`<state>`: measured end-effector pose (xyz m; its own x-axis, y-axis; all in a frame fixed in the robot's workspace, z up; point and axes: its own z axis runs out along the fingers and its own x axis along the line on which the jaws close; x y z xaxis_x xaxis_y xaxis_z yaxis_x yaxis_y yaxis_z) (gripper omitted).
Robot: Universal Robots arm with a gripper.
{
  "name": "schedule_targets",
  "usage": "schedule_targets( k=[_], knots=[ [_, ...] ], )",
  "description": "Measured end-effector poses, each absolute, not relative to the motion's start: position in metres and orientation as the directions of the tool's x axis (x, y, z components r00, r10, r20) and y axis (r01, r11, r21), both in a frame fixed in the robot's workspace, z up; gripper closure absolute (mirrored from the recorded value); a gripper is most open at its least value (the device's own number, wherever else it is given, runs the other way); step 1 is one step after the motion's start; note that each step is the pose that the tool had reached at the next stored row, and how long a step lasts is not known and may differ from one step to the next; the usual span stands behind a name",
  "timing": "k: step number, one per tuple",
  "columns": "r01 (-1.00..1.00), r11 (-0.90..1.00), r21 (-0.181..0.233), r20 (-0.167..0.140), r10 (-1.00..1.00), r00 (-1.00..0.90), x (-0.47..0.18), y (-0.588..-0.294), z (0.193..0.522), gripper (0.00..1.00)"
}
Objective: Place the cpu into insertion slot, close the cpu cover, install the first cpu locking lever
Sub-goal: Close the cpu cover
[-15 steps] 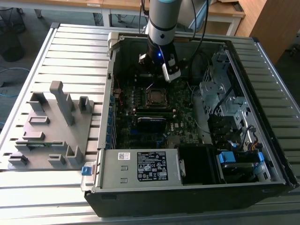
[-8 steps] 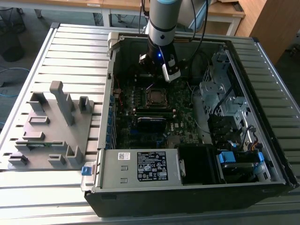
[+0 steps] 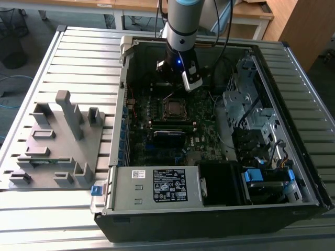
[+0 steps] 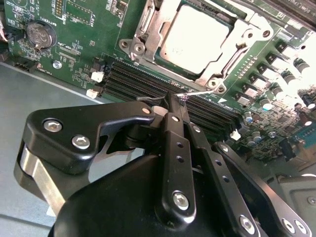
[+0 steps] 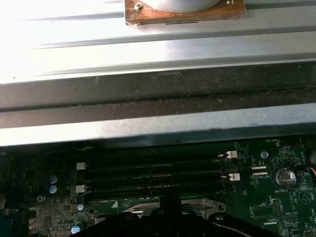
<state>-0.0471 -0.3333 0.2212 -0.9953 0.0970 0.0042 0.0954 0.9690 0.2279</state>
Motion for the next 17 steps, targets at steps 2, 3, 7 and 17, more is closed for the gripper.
schedule_targets(
  k=[2,3,7,17],
  knots=[
    [0.095,0.969,0.227,0.004,0.097,-0.995,-0.0454,-0.3333,0.2208,0.90],
    [0.096,0.969,0.226,0.004,0.097,-0.995,-0.0448,-0.3333,0.2206,0.90],
    [0.095,0.970,0.226,0.004,0.097,-0.995,-0.0441,-0.3329,0.2193,0.90],
    [0.095,0.970,0.226,0.004,0.097,-0.995,-0.0441,-0.3319,0.2145,0.90]
  ],
)
